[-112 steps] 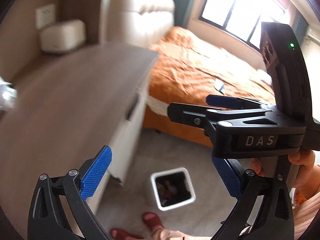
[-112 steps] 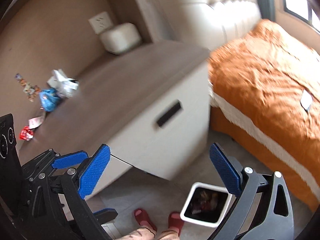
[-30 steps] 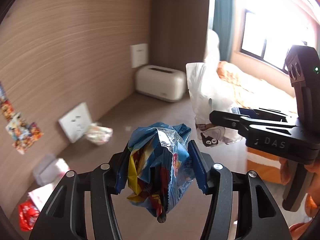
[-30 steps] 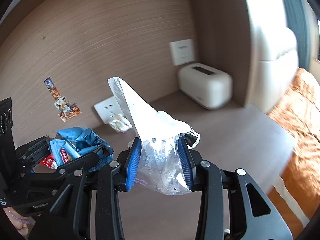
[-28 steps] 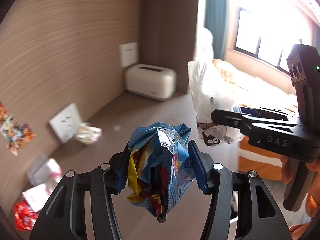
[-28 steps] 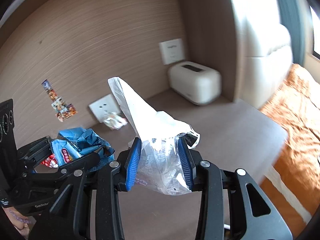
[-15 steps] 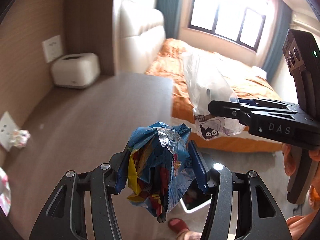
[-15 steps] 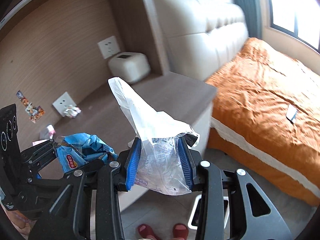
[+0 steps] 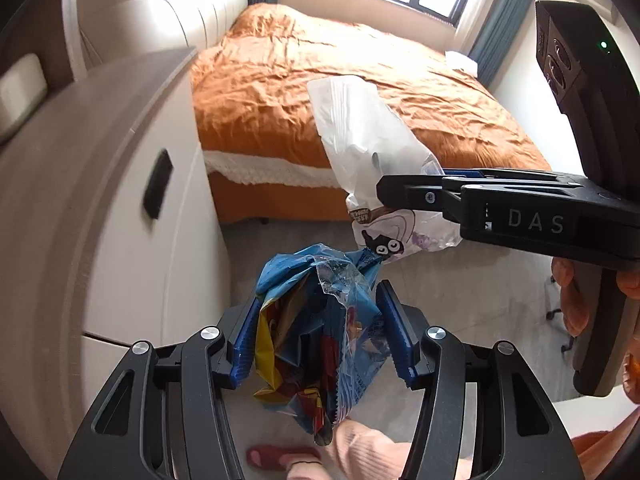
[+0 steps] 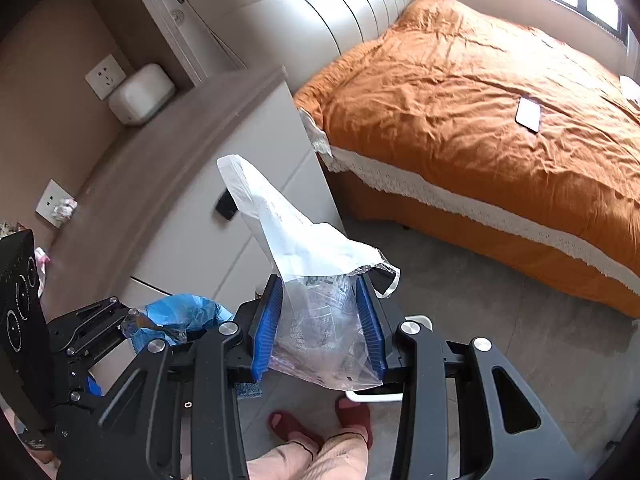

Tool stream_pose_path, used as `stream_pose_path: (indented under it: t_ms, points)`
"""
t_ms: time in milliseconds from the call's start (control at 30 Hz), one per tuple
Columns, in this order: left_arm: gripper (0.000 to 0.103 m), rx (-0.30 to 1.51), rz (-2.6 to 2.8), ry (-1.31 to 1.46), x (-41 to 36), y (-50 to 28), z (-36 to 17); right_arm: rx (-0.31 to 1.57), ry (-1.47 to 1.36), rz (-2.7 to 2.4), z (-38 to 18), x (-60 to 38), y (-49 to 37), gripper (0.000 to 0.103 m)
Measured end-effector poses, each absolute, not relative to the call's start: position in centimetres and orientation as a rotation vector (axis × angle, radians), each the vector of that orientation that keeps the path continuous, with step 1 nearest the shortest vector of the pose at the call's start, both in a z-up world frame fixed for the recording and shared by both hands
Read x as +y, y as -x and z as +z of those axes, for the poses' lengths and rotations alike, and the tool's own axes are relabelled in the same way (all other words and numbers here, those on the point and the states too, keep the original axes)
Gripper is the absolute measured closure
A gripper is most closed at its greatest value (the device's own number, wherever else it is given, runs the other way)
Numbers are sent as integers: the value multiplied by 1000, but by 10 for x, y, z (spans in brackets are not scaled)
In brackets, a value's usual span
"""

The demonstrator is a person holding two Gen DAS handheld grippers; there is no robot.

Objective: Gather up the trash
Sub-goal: 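Carry the blue bag and white bag with both tools over the white bin, then open both tools to drop the blue bag and white bag into the bin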

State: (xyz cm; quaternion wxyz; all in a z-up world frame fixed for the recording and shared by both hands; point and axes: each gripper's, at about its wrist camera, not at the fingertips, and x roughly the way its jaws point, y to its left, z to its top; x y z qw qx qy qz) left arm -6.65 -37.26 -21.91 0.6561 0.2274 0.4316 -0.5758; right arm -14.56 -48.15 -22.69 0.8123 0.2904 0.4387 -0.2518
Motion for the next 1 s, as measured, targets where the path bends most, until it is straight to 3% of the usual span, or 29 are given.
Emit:
stream_pose_path:
  t_ms: [600,667,700,733,767,1000]
  points:
    - [48,1237,-1395,-622,-436,108,-465,1249,-704,-543,-471,-517,167,63]
    - [39,1268,-1395,-620,-437,109,-486,1271,-697,-547,-489,-517,168,56]
    - [34,1282,-1399,-623,-441,110,-495,1275,-706,-546,-500,-519,171,32]
    - [18,1293,-1397,-626,-442,111,-505,1281,-722,-535,-509,-520,174,9]
    - [9,1300,-1392,-622,-443,111,-512,1286,-729,-535,-518,-522,175,7]
    - [5,1293,-1375,-686,-449,119,-539,1341,-738,-543,-537,-527,187,5]
